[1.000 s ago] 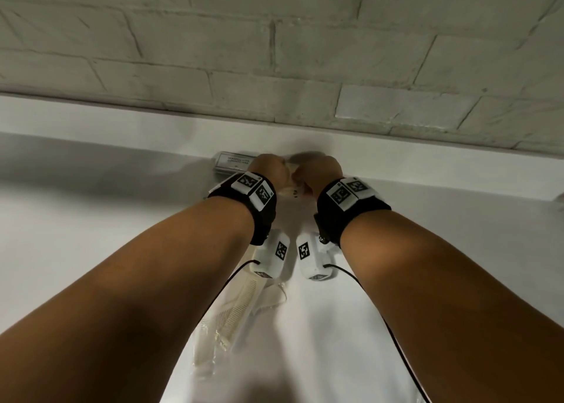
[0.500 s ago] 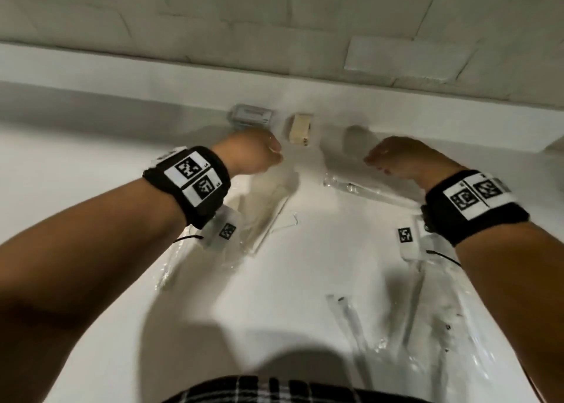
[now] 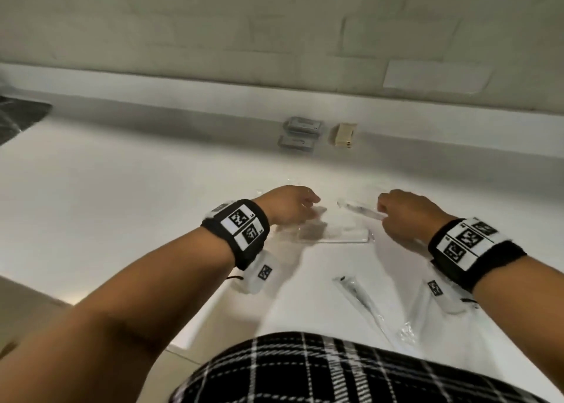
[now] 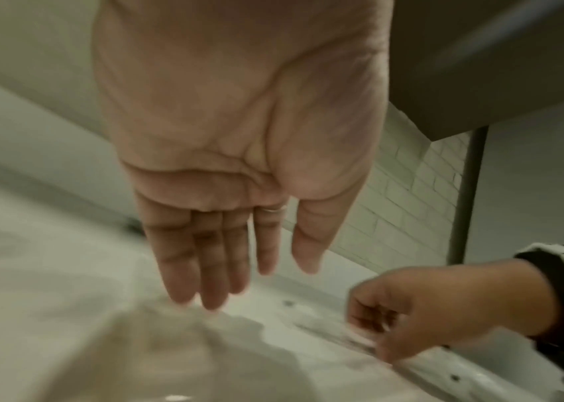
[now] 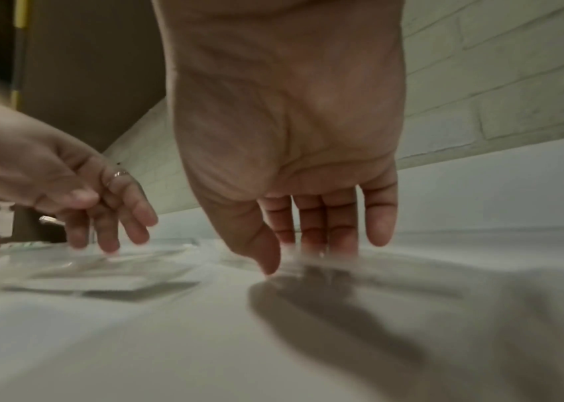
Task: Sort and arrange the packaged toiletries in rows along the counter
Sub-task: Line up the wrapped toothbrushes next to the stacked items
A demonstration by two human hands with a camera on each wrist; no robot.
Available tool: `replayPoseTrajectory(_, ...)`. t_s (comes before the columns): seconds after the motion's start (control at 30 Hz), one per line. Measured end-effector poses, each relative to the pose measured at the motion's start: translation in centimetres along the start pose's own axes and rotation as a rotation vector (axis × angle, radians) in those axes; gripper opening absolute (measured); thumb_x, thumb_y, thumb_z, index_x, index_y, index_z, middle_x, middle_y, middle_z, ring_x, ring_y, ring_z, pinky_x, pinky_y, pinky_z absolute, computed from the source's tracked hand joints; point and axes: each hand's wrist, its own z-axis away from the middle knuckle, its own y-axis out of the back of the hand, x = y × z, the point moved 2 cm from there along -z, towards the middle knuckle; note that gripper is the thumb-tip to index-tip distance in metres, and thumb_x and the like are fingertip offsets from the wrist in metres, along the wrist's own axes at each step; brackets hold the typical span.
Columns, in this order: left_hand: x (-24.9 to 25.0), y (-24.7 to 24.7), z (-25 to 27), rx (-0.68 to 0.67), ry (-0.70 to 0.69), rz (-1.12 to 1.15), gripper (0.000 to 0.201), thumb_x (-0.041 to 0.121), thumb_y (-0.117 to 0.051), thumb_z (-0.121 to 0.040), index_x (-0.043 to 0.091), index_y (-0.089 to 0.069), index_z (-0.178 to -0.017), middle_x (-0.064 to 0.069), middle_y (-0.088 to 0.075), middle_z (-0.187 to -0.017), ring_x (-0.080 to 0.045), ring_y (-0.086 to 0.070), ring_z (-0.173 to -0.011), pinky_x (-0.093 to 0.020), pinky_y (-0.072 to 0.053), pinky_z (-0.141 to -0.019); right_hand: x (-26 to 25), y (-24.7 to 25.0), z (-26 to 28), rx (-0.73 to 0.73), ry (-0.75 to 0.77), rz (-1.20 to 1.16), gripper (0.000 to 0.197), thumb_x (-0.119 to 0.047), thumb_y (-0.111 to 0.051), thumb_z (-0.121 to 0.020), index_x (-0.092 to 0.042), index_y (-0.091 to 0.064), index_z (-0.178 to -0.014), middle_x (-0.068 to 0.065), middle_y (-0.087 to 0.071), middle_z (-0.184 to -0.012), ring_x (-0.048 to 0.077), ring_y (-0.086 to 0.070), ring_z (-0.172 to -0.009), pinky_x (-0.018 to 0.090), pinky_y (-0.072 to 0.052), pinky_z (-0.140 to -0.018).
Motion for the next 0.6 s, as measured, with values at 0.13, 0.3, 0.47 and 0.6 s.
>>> replayPoseTrajectory(0.13, -4.7, 2.0, 1.9, 0.328, 0.239, -0.122, 0.048, 0.036, -0.055, -0.090, 0.017, -0.049, -0.134, -0.008, -0.048, -0.137, -0.026, -0.050, -0.124, -0.034, -0.040, -0.101, -0.6, 0.7, 1.4, -0.008, -0.042, -0.078, 0.007, -0.020, -0.047, -0.077, -0.026, -0.050, -0.077, -0.003, -0.056, -0.088, 0.019, -0.054, -0.077, 0.035, -0.048, -0.069)
replayPoseTrajectory(0.3, -7.3, 0.8, 4.1, 0.296, 0.460, -0.169, 0.066, 0.042, -0.066, -0.079, 0.006, -0.042, -0.130, -0.014, -0.056, -0.126, -0.032, -0.057, -0.114, -0.035, -0.047, -0.086, -1.3, 4.0, 4.0, 0.150, -0.063, -0.434, 0.005, -0.014, -0.056, -0.080, -0.016, -0.051, -0.080, 0.004, -0.061, -0.083, 0.021, -0.056, -0.072, 0.031, -0.039, -0.060)
replayPoseTrajectory(0.47, -7.9, -0.1, 4.0, 0.119, 0.450, -0.207, 0.040, 0.033, -0.062, -0.085, 0.004, -0.062, -0.111, -0.014, -0.066, -0.113, -0.030, -0.062, -0.105, -0.030, -0.047, -0.078, -1.7, 4.9, 8.0, 0.085, -0.050, -0.551, 0.016, -0.016, -0.061, -0.084, -0.016, -0.055, -0.098, -0.001, -0.055, -0.082, 0.017, -0.054, -0.067, 0.026, -0.041, -0.058)
replayPoseTrajectory(0.6, -8.1, -0.7, 3.9, 0.045, 0.409, -0.273, 0.026, 0.036, -0.070, -0.075, 0.011, -0.063, -0.075, -0.010, -0.067, -0.082, -0.024, -0.061, -0.070, -0.028, -0.046, -0.067, 0.3, 3.6, 10.8, 0.047, -0.112, -0.415, 0.018, -0.029, -0.060, -0.085, -0.018, -0.060, -0.098, 0.002, -0.062, -0.092, 0.022, -0.060, -0.081, 0.032, -0.047, -0.067)
